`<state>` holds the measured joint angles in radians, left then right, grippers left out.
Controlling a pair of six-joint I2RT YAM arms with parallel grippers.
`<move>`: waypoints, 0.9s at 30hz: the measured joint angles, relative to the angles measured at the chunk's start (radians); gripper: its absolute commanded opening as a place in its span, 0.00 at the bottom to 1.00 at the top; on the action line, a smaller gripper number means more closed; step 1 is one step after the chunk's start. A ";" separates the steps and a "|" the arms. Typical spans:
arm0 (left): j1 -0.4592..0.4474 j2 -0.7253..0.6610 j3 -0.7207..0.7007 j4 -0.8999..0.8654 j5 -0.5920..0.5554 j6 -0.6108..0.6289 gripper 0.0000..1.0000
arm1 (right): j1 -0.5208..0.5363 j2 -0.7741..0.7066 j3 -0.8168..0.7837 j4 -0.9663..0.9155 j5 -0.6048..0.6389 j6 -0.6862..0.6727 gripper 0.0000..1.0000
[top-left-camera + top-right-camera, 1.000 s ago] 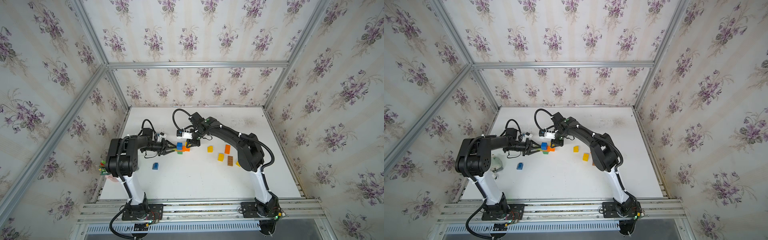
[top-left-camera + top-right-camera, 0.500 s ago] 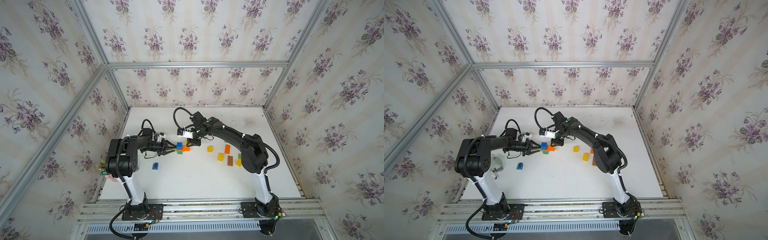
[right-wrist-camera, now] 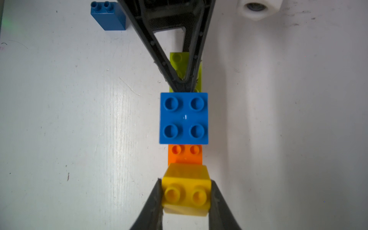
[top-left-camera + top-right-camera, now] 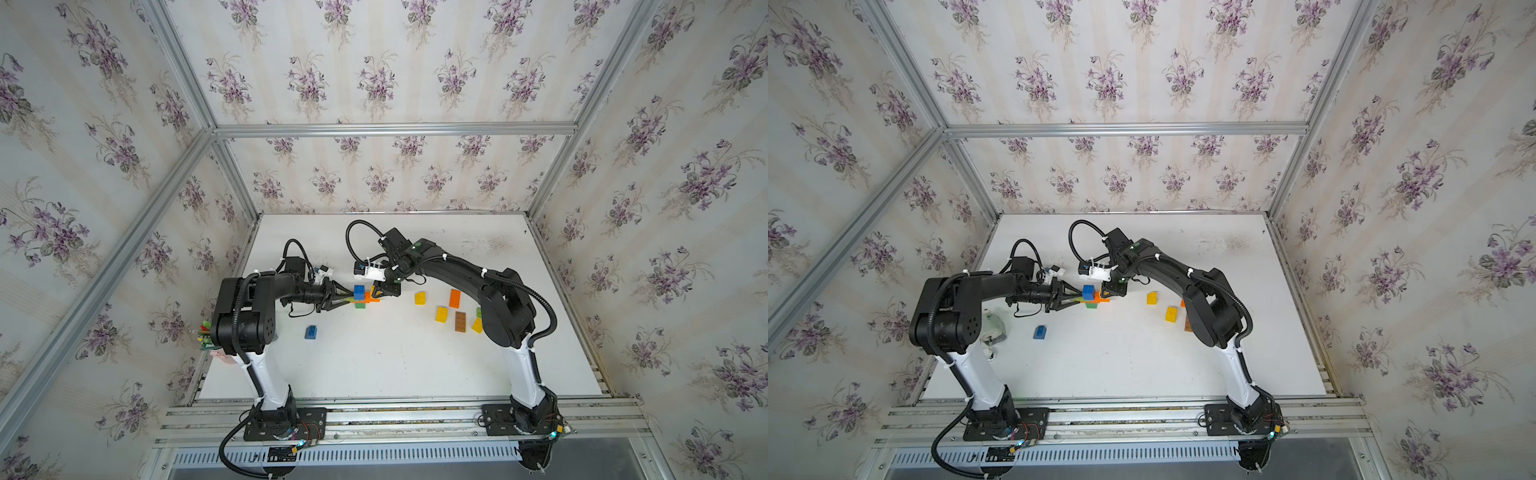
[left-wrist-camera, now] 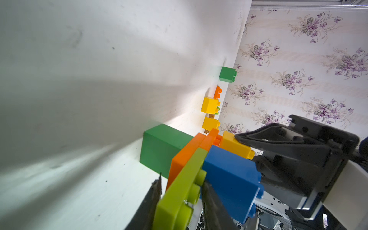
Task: Assemble a fork with lego
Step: Assemble the lego brick with the lego brick.
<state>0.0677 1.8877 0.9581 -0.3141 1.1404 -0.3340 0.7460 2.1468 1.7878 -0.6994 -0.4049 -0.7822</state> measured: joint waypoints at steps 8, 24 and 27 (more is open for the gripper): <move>0.000 0.008 0.003 0.003 0.014 0.000 0.35 | 0.007 0.015 0.022 -0.021 0.006 -0.030 0.20; 0.003 0.026 0.003 0.011 0.042 0.000 0.34 | 0.016 0.017 0.022 -0.030 0.053 -0.047 0.19; 0.002 0.029 0.000 0.023 0.051 0.000 0.34 | 0.009 0.021 0.016 -0.027 0.035 -0.033 0.19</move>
<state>0.0696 1.9167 0.9581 -0.2909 1.1915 -0.3340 0.7547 2.1681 1.8034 -0.7261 -0.3695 -0.8154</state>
